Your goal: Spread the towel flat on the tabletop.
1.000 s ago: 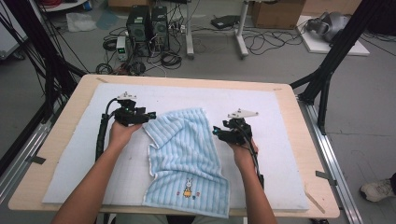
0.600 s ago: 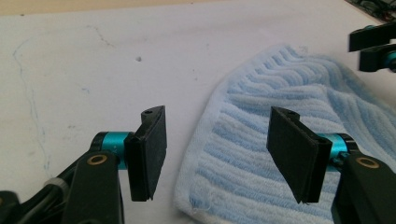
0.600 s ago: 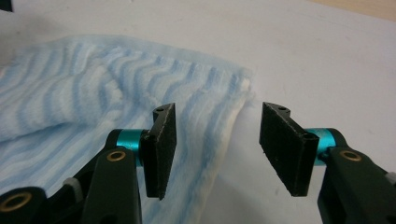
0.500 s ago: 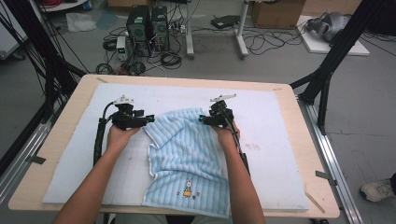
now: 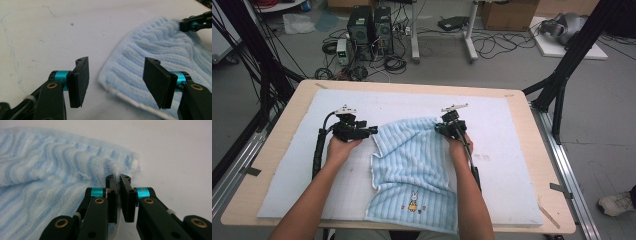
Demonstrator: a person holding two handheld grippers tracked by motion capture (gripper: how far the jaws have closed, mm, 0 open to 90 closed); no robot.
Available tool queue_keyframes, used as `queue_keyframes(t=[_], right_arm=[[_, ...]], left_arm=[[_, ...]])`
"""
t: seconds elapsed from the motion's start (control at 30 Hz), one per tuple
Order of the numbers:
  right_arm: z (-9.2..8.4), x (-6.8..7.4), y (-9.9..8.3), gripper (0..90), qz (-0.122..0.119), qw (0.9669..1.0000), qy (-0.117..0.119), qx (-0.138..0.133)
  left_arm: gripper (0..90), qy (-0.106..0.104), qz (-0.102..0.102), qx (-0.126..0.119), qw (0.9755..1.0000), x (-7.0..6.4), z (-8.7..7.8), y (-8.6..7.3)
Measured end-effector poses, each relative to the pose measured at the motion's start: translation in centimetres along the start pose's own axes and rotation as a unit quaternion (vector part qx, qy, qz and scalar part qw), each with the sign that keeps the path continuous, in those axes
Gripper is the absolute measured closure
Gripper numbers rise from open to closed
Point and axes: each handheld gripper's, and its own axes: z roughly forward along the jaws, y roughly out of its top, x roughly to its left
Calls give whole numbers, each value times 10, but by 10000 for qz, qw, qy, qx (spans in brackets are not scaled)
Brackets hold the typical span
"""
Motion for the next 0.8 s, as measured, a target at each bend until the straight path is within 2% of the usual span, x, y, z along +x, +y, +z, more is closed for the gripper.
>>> queue_keyframes(t=[0.07,0.17,0.23,0.27,0.3,0.4,0.47,0.57,0.6,0.63,0.7,0.73,0.77,0.8], right_arm=[[-11,-7,-6,852,5,9998,-214,-23],[-22,-12,-14,839,6,9995,-318,30],[-27,-13,-18,713,1,9996,-293,-7],[-30,-14,-20,669,7,9995,-294,-115],[-34,-14,-21,631,77,9995,-206,-228],[-46,-14,-24,547,29,9985,-267,-471],[-54,-14,-25,529,15,9980,-265,-581],[-64,-14,-26,528,-46,9974,-257,-666],[-66,-14,-27,527,-71,9972,-295,-676],[-69,-15,-28,523,-59,9973,-276,-674],[-71,-16,-30,519,-93,9968,-299,-732],[-72,-16,-31,517,-62,9970,-287,-715],[-73,-17,-32,516,-52,9970,-287,-719],[-73,-17,-33,516,-40,9970,-294,-716]], left_arm=[[382,9,29,-15,10000,-2,1,1],[382,21,85,-33,10000,-7,5,1],[381,-19,72,-57,10000,-10,11,0],[383,-17,92,-61,9999,-12,14,0],[383,-21,108,-57,9999,-14,17,0],[384,-26,53,-18,10000,-18,28,-1],[392,82,185,76,9998,-19,35,0],[395,257,278,392,9985,-21,50,3],[395,323,391,523,9973,-22,54,4],[395,394,491,518,9967,-24,56,5],[449,590,879,625,9924,-29,59,8],[556,601,1271,569,9884,-33,60,8],[700,683,1464,581,9852,-35,61,9],[791,770,1686,614,9808,-36,62,11]])
